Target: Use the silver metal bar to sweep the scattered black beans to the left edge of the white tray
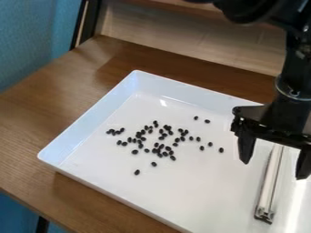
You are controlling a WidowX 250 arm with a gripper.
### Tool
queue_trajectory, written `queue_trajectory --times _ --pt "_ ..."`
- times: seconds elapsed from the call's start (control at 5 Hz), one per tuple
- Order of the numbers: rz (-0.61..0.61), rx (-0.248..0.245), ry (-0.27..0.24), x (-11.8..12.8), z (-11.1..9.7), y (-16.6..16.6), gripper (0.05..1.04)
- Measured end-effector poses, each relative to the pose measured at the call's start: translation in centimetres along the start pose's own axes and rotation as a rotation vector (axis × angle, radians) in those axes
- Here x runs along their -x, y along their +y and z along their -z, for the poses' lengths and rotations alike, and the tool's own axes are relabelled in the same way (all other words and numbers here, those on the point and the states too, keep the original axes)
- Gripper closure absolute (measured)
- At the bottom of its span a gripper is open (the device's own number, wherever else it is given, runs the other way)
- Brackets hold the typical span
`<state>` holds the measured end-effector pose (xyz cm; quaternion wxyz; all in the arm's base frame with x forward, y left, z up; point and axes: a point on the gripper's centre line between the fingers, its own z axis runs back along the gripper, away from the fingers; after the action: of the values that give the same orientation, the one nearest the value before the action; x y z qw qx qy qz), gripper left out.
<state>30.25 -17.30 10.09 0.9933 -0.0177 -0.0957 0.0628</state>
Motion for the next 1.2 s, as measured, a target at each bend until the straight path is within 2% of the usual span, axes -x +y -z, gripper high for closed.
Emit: queue_trajectory --times 0.2,0.4,0.6,0.8,1.0,1.2 --pt "-0.004 -0.016 0.029 0.4 1.1 0.1 0.084" --pt "-0.024 0.012 0.023 0.2 1.7 -0.5 0.084" --pt "-0.047 0.009 0.031 -0.1 3.2 -1.0 0.084" --pt "-0.07 0.022 0.01 -0.8 3.5 -1.5 0.084" --pt "-0.09 0.004 0.039 -1.0 4.9 -1.8 0.084" --pt "-0.077 -0.001 0.036 -1.2 5.1 -1.6 0.084"
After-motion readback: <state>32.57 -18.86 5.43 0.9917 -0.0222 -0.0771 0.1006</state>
